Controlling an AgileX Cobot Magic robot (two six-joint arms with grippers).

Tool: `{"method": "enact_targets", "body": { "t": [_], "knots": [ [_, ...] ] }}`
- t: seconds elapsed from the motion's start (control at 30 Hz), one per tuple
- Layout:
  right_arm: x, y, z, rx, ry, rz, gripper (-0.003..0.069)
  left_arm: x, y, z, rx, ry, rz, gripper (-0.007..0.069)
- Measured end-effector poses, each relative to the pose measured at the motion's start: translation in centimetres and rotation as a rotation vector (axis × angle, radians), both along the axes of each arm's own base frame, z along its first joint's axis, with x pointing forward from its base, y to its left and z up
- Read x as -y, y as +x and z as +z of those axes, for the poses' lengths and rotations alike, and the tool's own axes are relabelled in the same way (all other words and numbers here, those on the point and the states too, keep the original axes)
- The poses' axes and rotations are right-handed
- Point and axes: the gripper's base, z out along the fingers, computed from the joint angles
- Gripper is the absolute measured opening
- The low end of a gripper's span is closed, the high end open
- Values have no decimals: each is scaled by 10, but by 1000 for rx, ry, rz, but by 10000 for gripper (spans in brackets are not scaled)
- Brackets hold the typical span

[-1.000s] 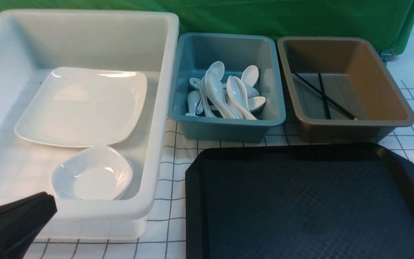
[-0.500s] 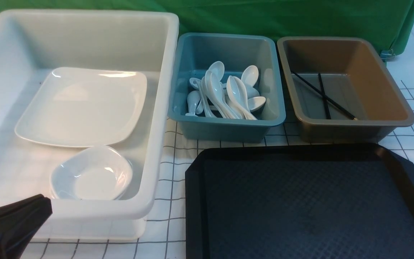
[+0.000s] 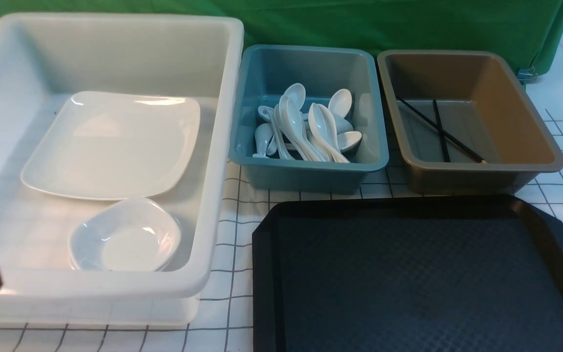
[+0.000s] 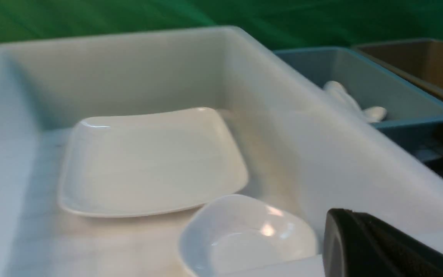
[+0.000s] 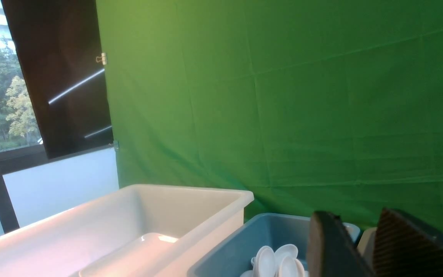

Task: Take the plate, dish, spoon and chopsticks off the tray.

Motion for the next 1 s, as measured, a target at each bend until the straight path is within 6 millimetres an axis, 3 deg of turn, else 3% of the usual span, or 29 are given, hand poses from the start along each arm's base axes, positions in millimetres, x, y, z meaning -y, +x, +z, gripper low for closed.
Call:
{"method": "enact_targets", "body": {
  "t": [0.27,1.0],
  "knots": [
    [0,0,0,-2,0,-1,214,-10,1,-49,-41,22,171,4],
    [0,0,0,-2,0,-2,239,-8,1,-50,-41,24,144,4]
  ]
}}
